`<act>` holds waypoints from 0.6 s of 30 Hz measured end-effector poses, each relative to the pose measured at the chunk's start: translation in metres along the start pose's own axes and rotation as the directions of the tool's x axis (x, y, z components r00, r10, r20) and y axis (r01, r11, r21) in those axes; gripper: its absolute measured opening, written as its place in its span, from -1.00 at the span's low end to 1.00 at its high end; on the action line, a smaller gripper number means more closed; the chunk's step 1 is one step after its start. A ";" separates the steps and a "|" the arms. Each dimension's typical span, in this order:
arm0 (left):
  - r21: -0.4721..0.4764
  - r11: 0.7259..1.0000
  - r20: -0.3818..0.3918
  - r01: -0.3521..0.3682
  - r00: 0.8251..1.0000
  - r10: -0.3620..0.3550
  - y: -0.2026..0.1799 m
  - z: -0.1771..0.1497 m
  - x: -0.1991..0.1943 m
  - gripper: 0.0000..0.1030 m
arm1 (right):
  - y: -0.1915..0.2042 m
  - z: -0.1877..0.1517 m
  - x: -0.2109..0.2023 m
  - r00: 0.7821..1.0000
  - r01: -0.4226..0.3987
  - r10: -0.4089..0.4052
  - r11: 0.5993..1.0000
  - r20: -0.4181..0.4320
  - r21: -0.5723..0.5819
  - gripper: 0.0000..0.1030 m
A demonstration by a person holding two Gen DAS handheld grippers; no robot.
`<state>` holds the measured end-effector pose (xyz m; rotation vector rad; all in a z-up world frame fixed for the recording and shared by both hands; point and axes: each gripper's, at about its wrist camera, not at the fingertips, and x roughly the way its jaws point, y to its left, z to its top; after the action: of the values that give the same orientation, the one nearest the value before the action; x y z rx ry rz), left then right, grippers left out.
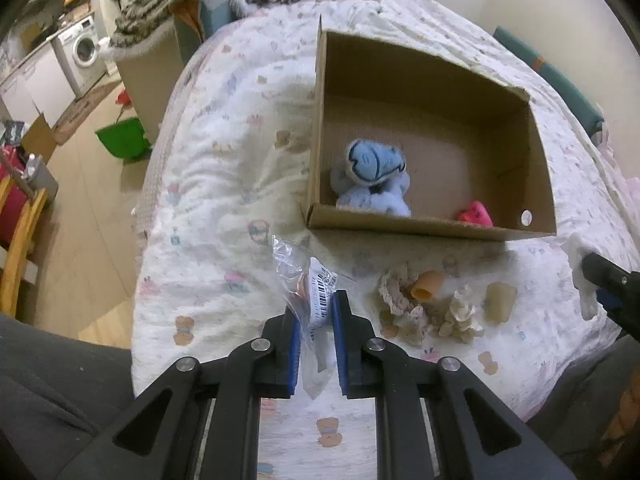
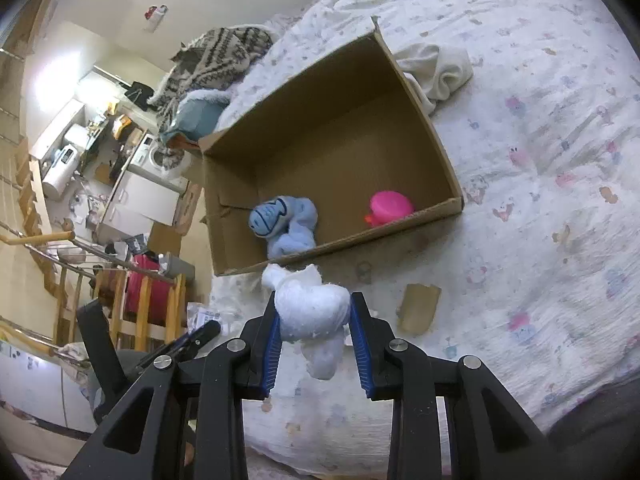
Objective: Organize soft objects
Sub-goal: 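Grasp the clear plastic bag with the left gripper while the right grasps the white cloth toy, then carry the plastic bag and white cloth toy over the cardboard box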
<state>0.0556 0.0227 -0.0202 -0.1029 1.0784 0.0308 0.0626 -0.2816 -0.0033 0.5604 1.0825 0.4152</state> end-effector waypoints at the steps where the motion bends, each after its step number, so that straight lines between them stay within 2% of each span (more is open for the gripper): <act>1: -0.004 1.000 0.008 0.003 1.000 -0.003 0.000 0.003 -0.003 -0.74 | 0.000 0.001 -0.003 1.000 0.004 -0.004 1.000 0.009 -0.005 -0.35; 6: -0.024 0.999 0.073 0.033 0.997 -0.031 -0.001 0.022 -0.027 -0.74 | 0.009 0.013 -0.015 0.999 0.018 -0.016 0.999 0.048 -0.030 -0.35; 13: 0.039 0.999 0.137 0.028 0.990 -0.033 -0.019 0.065 -0.044 -0.74 | 0.026 0.044 -0.020 0.996 0.023 -0.016 0.997 0.085 -0.075 -0.35; 18: 0.073 0.997 0.171 0.017 0.985 -0.030 -0.031 0.095 -0.043 -0.74 | 0.037 0.065 -0.019 0.993 0.040 -0.025 0.991 0.117 -0.126 -0.35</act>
<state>0.1214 0.0026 0.0644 -0.0480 0.9046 -0.0197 0.1123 -0.2784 0.0561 0.4469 0.9465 0.4158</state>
